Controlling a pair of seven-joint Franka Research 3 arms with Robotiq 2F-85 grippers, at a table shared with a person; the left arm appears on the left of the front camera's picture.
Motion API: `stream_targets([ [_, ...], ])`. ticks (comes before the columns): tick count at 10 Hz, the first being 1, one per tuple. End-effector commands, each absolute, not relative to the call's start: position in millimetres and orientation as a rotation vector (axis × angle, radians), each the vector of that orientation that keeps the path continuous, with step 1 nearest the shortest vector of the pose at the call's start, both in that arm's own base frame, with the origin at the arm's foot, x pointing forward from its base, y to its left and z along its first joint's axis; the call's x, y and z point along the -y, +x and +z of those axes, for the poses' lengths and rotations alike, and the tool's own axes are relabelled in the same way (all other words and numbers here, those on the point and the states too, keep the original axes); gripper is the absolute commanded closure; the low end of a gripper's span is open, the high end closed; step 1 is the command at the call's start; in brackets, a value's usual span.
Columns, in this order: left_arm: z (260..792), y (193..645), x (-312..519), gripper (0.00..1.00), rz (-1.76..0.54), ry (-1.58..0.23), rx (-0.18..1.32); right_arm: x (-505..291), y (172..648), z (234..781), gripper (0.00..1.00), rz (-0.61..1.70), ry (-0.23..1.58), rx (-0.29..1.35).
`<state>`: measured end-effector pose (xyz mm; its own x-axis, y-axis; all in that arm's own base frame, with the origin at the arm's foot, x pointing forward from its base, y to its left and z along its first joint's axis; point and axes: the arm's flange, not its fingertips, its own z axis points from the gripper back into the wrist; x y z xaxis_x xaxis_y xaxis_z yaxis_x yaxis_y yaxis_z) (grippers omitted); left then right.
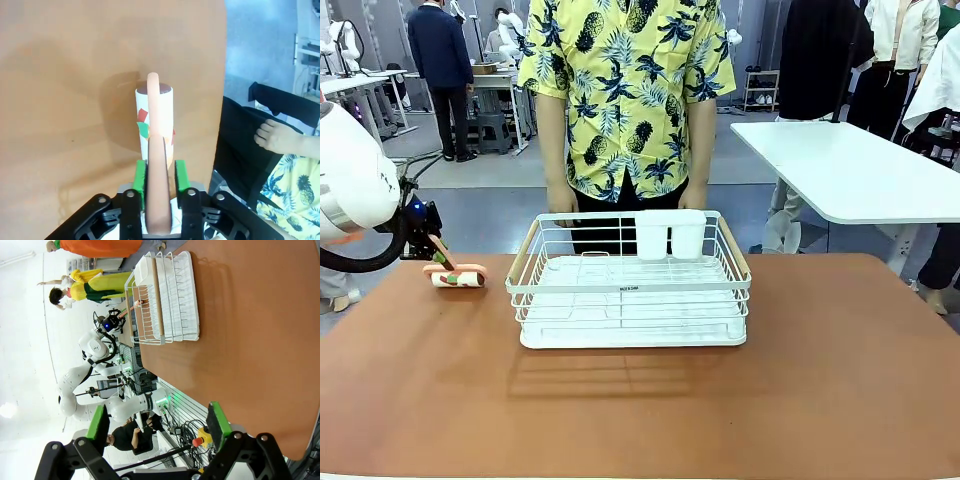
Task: Clean the table.
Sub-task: Place the Lint Roller down when the Dish drying rack is positioned in the middle of the table.
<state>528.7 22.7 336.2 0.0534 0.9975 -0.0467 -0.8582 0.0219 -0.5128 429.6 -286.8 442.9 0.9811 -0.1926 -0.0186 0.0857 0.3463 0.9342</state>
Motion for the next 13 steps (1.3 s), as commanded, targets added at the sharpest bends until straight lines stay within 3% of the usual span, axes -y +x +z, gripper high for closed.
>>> stream_targets([
  [1,336.8,527.8,-27.4,0.53,1.478,-0.46,0.344,285.6,428.5,445.6,0.0,-0.178,1.202,0.102],
  [6,343.4,524.6,-23.6,0.04,1.499,-0.422,0.325,285.6,428.5,445.6,0.0,-0.178,1.202,0.102],
  [7,347.0,522.2,-22.8,0.0,1.502,-0.416,0.317,285.6,428.5,445.6,0.0,-0.178,1.202,0.102],
  [13,390.0,508.6,-13.4,0.0,1.576,-0.238,0.133,285.6,428.5,445.6,0.0,-0.178,1.202,0.102],
])
